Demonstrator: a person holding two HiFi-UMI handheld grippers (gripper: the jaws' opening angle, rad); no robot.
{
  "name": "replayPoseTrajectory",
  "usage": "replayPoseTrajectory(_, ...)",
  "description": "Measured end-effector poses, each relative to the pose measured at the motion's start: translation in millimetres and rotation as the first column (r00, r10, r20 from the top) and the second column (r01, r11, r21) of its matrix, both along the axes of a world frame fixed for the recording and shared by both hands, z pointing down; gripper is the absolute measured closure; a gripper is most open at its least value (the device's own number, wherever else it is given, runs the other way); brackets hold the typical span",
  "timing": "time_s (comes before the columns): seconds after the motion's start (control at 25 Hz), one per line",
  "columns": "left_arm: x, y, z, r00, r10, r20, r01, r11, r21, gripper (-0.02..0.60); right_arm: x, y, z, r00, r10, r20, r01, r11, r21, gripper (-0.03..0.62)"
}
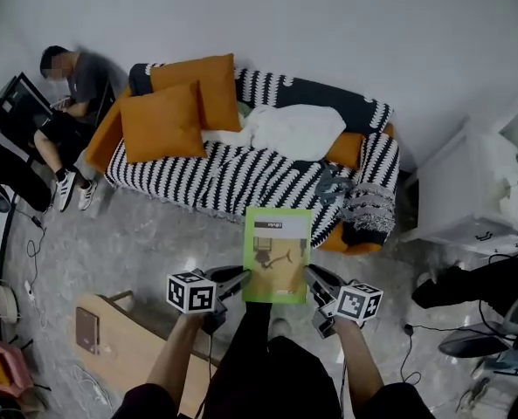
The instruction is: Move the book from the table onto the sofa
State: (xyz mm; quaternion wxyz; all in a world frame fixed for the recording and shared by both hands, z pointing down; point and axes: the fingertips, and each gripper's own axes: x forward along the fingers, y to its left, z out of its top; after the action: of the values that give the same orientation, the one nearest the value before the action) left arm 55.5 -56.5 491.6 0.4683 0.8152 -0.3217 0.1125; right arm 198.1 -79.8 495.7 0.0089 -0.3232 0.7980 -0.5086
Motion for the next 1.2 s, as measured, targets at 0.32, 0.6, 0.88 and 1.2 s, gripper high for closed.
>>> replayPoseTrajectory(0.32,-29.1,-79.3,9.5,0.996,0.086,-0.01,-0.086,0.996,-0.011,0.499,-28.2,-69.4,8.9,0.997,0.073,-0.016,-0.073,0.997,-0.028,0.503)
replayPoseTrajectory(0.6,-42.5,-127.8,10.8,0.988,0.152,-0.04,-0.153,0.988,-0.027,0.499,-40.9,-111.5,5.7,0.99,0.133,-0.035,-0.135,0.99,-0.043,0.503)
replayPoseTrajectory(0.88,-40.5,-170.3,9.5,0.985,0.169,-0.043,-0.17,0.985,-0.027,0.499,-38.7,-148.3,7.7,0.987,0.155,-0.034,-0.156,0.986,-0.052,0.503)
replayPoseTrajectory(1.2,-16.2,-228.6,23.6,0.989,0.142,-0.046,-0.144,0.988,-0.049,0.499,-14.6,-214.4,21.5,0.99,0.135,-0.036,-0.137,0.989,-0.061,0.503)
